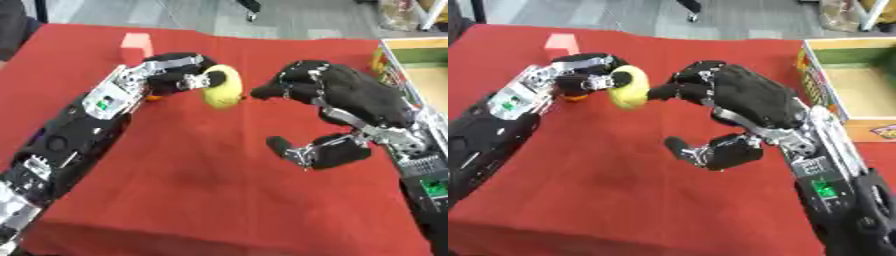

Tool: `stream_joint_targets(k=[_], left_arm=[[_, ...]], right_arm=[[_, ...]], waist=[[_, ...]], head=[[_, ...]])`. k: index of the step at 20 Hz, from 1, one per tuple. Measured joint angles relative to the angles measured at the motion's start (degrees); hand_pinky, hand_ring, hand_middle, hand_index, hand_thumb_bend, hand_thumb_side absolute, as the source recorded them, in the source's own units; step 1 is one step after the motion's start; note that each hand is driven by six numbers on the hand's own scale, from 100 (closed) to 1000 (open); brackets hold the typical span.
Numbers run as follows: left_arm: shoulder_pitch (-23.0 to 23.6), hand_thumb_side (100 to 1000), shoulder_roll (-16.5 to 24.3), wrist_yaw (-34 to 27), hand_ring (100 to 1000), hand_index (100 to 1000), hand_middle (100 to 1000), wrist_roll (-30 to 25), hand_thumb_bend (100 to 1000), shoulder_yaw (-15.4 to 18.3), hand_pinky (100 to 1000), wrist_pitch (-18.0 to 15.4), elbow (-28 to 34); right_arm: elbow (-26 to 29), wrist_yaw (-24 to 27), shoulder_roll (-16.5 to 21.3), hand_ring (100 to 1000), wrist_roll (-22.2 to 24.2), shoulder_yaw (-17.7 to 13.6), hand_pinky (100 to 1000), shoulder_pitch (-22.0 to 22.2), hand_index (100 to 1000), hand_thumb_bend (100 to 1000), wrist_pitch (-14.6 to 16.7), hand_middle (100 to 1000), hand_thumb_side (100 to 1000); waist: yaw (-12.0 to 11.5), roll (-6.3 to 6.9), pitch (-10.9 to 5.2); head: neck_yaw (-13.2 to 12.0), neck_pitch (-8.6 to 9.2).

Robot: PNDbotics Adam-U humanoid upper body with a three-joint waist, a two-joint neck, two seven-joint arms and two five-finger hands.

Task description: Pick up the objects with one hand, pass them to the other hand, and then place them into the box on the other side of the table.

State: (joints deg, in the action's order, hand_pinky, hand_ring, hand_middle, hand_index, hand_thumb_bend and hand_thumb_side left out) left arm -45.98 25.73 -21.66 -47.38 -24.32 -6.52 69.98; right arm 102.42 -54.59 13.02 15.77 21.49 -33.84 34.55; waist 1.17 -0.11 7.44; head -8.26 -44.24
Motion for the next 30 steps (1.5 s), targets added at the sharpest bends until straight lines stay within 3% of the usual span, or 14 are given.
stream_joint_targets(k=[6,14,20,27,30], left_arm=[[0.1,626,0.0,-0.6,478,503,387,-0.5,100,-0.6,669,1.8,0.4],[-0.1,624,-1.4,-0.8,477,502,387,-1.1,103,-1.5,668,2.9,0.6],[-1.0,619,-2.7,-0.6,478,502,386,-1.4,101,-2.2,668,3.2,0.6],[-1.0,620,-3.0,0.4,478,501,386,-1.7,101,-2.4,667,2.7,0.2],[-1.0,620,-3.0,0.5,478,501,386,-1.8,101,-2.6,666,2.6,0.2]], right_arm=[[-0.9,-10.4,-0.3,761,-8.4,1.0,787,-0.5,922,456,-4.5,799,506],[-3.9,-16.9,-1.1,758,-14.6,2.9,781,-1.5,906,435,-8.6,784,509],[-6.2,-17.2,-1.7,772,-14.4,4.0,780,-1.9,887,357,-8.3,786,535],[-7.1,-13.6,-2.0,774,-12.3,3.9,778,-2.0,861,304,-8.1,784,544],[-7.2,-12.6,-2.1,772,-11.9,3.9,777,-2.0,818,206,-8.4,778,494]], waist=[[-0.2,0.0,0.0],[-0.4,0.0,0.0],[-0.4,0.01,0.0],[-0.4,0.01,0.0],[-0.4,0.01,0.0]], head=[[0.2,0.0],[0.4,0.0],[0.5,0.0],[0.5,0.0],[0.5,0.0]])
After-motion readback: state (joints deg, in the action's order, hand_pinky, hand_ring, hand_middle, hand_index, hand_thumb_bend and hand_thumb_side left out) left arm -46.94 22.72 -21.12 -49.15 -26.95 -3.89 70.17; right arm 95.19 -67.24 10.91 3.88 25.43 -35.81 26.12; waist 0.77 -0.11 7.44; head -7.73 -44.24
